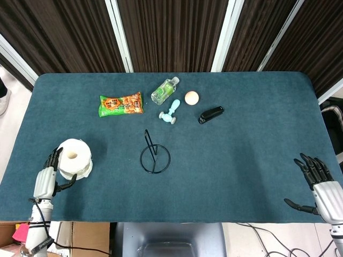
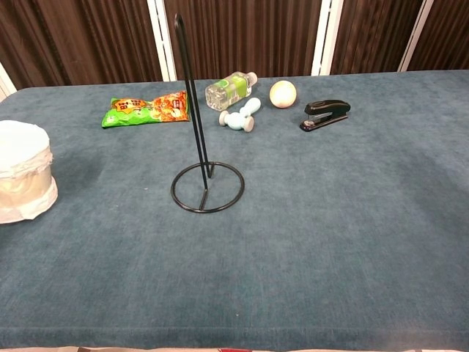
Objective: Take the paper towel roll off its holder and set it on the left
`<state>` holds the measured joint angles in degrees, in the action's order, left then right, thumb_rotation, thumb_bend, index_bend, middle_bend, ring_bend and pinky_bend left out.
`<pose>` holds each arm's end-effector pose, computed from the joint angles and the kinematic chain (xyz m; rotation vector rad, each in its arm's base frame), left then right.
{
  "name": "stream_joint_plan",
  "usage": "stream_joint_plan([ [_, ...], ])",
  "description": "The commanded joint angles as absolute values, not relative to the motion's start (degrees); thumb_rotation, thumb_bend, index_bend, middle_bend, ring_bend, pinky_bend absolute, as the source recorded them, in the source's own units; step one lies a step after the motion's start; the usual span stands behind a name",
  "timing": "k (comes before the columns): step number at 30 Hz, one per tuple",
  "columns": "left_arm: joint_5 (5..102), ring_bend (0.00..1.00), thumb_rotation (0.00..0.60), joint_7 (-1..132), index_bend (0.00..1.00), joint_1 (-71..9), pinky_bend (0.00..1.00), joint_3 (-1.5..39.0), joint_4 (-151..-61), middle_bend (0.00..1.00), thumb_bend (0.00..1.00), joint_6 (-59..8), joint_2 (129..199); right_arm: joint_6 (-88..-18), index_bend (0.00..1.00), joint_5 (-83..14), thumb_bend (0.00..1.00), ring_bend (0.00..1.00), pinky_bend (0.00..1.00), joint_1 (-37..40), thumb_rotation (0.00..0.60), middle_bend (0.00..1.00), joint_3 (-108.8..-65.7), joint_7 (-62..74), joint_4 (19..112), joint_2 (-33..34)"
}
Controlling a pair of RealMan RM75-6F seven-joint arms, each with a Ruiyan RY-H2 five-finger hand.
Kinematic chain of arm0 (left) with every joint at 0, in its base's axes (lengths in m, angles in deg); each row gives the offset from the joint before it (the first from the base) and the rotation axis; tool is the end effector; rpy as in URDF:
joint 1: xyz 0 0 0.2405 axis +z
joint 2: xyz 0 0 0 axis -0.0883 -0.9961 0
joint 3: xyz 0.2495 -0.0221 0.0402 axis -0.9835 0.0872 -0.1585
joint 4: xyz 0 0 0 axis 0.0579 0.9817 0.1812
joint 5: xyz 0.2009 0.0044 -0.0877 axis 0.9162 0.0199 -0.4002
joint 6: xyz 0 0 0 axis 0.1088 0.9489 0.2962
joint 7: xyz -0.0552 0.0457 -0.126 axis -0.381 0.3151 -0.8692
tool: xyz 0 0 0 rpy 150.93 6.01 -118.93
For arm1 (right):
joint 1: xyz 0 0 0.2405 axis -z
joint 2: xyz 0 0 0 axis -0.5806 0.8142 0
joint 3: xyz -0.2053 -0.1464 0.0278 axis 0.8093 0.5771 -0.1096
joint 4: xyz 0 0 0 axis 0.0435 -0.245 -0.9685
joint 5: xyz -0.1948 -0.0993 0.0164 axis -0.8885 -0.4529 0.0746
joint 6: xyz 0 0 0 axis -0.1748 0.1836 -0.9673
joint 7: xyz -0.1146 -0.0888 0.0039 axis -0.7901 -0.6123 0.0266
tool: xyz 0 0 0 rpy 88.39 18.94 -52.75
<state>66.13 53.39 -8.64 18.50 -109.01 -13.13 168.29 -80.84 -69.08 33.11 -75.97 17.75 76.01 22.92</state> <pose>-0.3141 0.2480 0.0424 -1.1653 -1.2395 -1.1142 -0.3237 -0.1535 0.1756 1.4952 -0.8733 1.0295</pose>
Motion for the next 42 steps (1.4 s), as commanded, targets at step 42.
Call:
stream_joint_plan([
  [42,74.0,0.03,0.600,93.8,0.14,-9.6,0.15,14.7,-128.6,0.13,0.34,-9.4,153.0,-81.4,0.00,-67.5,0.12,0.00,0.14,33.9,0.600,0.00,-76.6,17.9,76.6,23.8],
])
